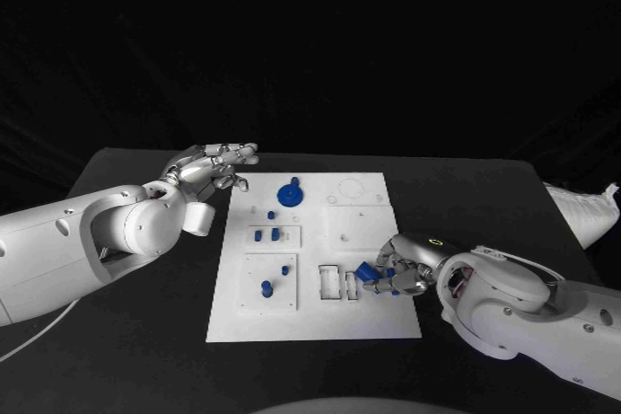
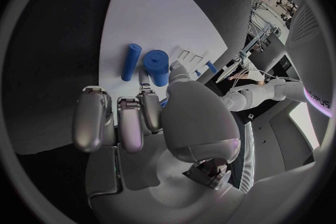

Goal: Assemble the parts on the task board

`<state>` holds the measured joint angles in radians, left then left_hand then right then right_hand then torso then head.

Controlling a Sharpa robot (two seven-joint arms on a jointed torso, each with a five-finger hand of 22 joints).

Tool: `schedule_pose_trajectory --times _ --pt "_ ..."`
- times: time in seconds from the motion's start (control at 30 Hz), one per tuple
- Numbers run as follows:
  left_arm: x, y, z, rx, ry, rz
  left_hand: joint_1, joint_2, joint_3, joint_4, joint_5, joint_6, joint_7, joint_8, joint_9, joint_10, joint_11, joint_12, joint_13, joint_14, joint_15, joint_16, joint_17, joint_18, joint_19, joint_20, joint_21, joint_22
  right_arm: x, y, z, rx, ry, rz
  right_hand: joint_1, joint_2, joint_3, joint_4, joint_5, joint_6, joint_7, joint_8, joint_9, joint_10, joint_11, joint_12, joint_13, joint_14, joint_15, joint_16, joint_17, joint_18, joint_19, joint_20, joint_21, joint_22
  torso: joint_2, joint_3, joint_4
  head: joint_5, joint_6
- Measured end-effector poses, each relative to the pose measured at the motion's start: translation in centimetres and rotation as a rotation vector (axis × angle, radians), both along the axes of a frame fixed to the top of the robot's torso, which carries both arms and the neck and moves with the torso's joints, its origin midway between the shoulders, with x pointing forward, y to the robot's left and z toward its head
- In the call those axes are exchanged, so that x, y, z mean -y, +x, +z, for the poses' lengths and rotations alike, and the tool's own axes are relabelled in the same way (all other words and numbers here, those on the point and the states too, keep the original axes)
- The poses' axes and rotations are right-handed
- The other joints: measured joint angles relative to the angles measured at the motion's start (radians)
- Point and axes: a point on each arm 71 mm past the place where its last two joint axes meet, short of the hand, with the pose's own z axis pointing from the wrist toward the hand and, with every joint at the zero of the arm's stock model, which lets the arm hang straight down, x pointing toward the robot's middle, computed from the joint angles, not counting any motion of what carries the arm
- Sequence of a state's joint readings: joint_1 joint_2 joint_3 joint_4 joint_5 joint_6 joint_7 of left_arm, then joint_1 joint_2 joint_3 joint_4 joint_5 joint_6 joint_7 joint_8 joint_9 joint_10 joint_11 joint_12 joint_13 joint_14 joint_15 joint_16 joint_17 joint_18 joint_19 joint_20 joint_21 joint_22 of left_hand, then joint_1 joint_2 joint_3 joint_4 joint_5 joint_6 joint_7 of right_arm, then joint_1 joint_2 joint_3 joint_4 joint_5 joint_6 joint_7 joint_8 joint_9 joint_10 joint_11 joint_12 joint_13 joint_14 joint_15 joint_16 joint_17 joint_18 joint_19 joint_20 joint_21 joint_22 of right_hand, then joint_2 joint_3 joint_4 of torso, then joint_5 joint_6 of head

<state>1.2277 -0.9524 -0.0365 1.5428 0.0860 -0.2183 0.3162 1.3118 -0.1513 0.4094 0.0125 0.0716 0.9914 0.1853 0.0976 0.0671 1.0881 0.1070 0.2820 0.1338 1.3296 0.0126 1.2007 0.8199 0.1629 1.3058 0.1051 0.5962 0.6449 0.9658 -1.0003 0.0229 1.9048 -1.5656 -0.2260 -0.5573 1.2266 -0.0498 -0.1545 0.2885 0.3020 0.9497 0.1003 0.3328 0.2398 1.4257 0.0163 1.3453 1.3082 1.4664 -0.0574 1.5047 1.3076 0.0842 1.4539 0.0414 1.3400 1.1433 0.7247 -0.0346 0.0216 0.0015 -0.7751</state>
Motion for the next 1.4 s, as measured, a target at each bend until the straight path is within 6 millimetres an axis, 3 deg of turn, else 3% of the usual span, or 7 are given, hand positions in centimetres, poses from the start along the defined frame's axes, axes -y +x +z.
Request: schedule_pose_trajectory --times 0.2,0.47,0.67,0.87,1.13,1.4 --pt "-0.1 0.0 0.0 -0.001 0.001 0.001 0.000 0.000 0.000 0.000 0.000 0.000 0.000 0.000 0.000 0.000 0.000 0.000 0.000 0.000 0.000 0.000 0.000 0.000 0.000 0.000 0.000 0.000 -0.6 0.4 -0.1 0.009 -0.006 0.005 -0.002 0.006 0.000 0.000 0.000 -0.007 0.000 0.013 0.005 0.000 0.000 0.000 0.000 0.000 0.000 0.000 0.000 0.000 0.000 0.000 0.000 0.000 -0.001 -0.0018 0.0012 0.000 -0.002" --pt "-0.2 -0.1 0.0 -0.002 0.001 0.000 0.000 0.000 0.000 0.000 0.000 0.000 0.000 0.000 0.000 0.000 0.000 0.000 0.000 0.000 0.000 0.000 0.000 0.000 0.000 0.000 0.000 0.000 -1.0 0.5 -0.3 0.021 -0.005 0.010 0.031 0.046 0.006 -0.012 0.016 -0.007 -0.001 0.030 0.017 0.000 0.000 0.000 0.001 0.000 0.000 0.000 0.000 0.000 0.000 0.000 0.004 0.005 -0.001 -0.0037 0.0035 -0.001 -0.001" --pt "-0.2 -0.1 0.0 -0.003 0.001 -0.001 0.000 0.000 0.000 0.000 0.000 0.000 0.000 0.000 0.000 0.000 0.000 0.000 0.000 0.000 0.000 0.000 0.000 0.000 0.000 0.000 0.000 0.000 -1.0 0.4 -0.3 0.033 0.008 0.003 0.068 0.070 0.036 -0.042 0.011 0.017 -0.013 0.049 0.029 0.003 -0.003 0.004 0.005 0.000 0.000 0.000 0.000 0.000 0.000 0.000 0.012 0.019 -0.001 -0.0040 0.0041 -0.002 0.000" --pt "-0.3 -0.1 0.0 -0.004 0.001 -0.001 0.000 0.000 0.000 0.000 0.000 0.000 0.000 0.000 0.000 0.000 0.000 0.000 0.000 0.000 0.000 0.000 0.000 0.000 0.000 0.000 0.000 0.000 -0.7 -0.1 -0.1 0.041 0.051 -0.023 0.069 0.071 0.059 -0.047 0.020 0.021 -0.010 0.066 0.034 0.013 -0.020 0.004 0.001 -0.002 -0.013 0.005 0.000 0.000 0.006 -0.006 0.018 0.032 -0.001 -0.0043 0.0058 -0.002 0.000" --pt "-0.2 -0.1 0.0 -0.005 0.000 -0.004 -0.004 0.004 -0.003 0.003 0.000 0.000 0.000 0.000 0.000 -0.004 0.004 0.005 0.001 0.000 0.000 0.000 -0.002 0.000 -0.004 0.004 -0.006 -0.001 -1.1 -0.4 1.6 0.059 0.206 -0.078 0.069 0.071 0.066 -0.040 0.047 0.021 -0.010 0.066 0.034 0.016 -0.024 0.005 0.001 0.002 -0.017 0.009 0.000 0.000 0.005 -0.013 0.023 0.034 -0.001 -0.0062 0.0080 -0.007 0.005" --pt "-0.2 -0.1 0.0 -0.006 0.000 -0.005 -0.004 0.004 -0.003 0.003 0.000 0.000 0.000 0.000 0.000 -0.004 0.004 0.005 0.001 0.000 0.000 0.000 -0.002 0.000 -0.004 0.004 -0.006 -0.001 -1.2 -0.5 1.6 -0.010 0.280 -0.116 0.069 0.071 0.069 -0.035 0.058 0.021 -0.010 0.066 0.034 0.016 -0.024 0.005 0.002 0.002 -0.017 0.009 0.001 0.000 0.005 -0.013 0.023 0.034 0.000 -0.0075 0.0085 -0.006 0.004"
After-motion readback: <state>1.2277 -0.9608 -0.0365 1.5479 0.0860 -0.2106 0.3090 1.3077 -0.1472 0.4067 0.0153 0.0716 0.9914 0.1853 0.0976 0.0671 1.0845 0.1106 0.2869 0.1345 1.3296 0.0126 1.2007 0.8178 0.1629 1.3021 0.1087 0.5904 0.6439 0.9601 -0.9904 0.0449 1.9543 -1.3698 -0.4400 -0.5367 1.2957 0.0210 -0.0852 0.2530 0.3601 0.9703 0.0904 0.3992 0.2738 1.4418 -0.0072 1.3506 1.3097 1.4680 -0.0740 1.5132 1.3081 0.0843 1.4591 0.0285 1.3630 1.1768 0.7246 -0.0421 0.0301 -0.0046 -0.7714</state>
